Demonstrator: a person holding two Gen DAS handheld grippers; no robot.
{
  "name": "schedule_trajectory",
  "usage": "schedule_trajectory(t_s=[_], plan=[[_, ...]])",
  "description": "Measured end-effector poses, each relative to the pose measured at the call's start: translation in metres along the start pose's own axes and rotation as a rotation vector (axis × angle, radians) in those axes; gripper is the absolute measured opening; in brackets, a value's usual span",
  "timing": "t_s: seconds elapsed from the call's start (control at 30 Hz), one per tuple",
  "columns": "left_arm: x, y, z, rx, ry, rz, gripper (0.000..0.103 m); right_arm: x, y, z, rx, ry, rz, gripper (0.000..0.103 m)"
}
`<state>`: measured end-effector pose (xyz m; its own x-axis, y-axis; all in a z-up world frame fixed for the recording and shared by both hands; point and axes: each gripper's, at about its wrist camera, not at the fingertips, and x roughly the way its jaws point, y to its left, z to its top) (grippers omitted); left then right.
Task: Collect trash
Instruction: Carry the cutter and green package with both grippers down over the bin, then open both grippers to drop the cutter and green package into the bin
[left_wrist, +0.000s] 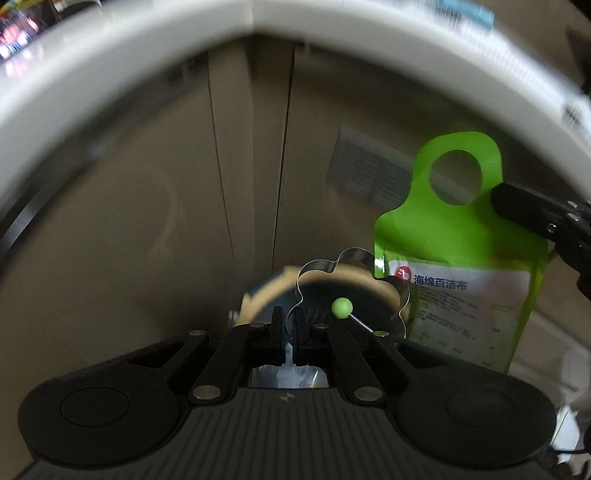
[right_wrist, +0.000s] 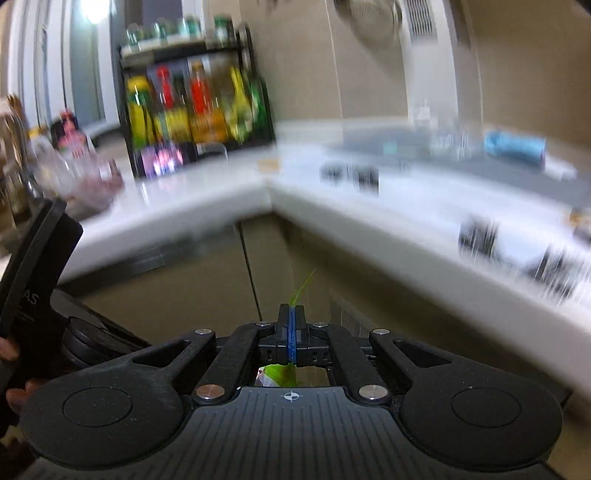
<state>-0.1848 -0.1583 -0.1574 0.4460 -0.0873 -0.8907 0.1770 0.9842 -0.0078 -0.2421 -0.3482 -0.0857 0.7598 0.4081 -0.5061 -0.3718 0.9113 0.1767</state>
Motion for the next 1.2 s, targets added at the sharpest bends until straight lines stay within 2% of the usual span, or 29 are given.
schedule_trajectory(t_s=[0.3,0.47,0.6,0.93,1.2], plan=[[0.073,-0.005,-0.017,0.022,0.157,0.024,0.003,0.063,0.000,-0.054,0.016,0.246,-0.008,0.001],[0.110,-0.012,-0.024,0.043,0.247,0.038,0.003,0.082,0.005,-0.071,-0.004,0.319,-0.027,0.001],[0.125,-0.017,-0.030,0.060,0.276,0.059,0.003,0.089,0.004,-0.077,0.007,0.345,-0.038,0.001],[0.143,-0.025,-0.035,0.087,0.325,0.046,0.003,0.110,-0.004,-0.087,0.007,0.412,-0.055,0.001],[0.147,-0.027,-0.035,0.099,0.331,0.051,0.003,0.116,-0.004,-0.084,-0.031,0.398,-0.072,0.001]])
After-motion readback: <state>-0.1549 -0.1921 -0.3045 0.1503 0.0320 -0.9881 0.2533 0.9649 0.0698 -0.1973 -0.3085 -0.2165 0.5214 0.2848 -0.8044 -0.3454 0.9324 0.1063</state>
